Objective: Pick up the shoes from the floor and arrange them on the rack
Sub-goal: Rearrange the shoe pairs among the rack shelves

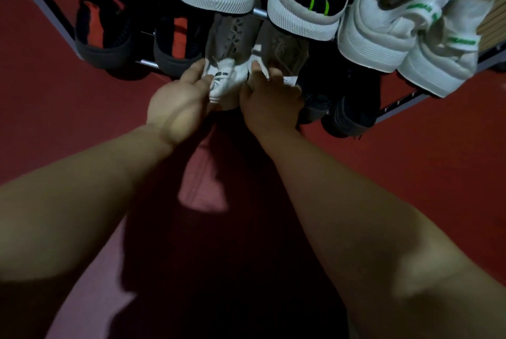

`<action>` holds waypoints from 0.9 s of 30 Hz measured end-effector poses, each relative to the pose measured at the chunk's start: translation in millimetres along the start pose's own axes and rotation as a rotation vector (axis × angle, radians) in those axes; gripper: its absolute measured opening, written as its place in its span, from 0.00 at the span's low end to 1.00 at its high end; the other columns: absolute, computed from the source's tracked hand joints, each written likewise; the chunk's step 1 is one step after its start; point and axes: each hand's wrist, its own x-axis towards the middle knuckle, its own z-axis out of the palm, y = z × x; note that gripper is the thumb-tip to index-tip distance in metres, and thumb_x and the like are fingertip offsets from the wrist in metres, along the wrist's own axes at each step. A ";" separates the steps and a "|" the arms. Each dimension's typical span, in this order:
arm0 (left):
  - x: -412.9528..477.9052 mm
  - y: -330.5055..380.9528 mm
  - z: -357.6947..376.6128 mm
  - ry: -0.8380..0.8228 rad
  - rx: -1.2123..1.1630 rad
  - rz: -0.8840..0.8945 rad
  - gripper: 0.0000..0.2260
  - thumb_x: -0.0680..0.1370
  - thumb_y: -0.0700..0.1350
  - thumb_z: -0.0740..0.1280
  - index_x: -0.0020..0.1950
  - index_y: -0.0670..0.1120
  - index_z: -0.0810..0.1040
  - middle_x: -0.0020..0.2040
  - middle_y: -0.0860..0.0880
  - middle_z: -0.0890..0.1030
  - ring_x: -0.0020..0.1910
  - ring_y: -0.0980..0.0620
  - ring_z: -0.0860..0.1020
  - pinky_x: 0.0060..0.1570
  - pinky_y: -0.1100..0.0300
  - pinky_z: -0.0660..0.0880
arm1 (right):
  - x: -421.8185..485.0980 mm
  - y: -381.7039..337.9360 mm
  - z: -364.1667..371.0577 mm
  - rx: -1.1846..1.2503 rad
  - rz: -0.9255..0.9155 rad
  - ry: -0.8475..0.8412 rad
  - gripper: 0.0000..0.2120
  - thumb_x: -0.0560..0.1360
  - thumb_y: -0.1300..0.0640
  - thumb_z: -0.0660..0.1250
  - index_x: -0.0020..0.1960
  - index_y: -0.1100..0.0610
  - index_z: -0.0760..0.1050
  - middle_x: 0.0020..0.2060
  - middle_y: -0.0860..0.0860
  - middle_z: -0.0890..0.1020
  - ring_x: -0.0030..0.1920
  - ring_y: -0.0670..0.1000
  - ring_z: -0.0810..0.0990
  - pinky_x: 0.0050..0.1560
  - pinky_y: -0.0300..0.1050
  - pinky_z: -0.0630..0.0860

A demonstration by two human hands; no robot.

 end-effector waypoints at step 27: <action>38.6 34.6 -51.2 -0.359 0.378 -0.107 0.47 0.64 0.75 0.61 0.73 0.45 0.61 0.77 0.37 0.48 0.74 0.39 0.55 0.70 0.51 0.57 | -14.1 63.7 -1.0 -0.152 -0.301 0.030 0.46 0.66 0.31 0.63 0.75 0.53 0.56 0.69 0.57 0.66 0.74 0.58 0.57 0.72 0.60 0.43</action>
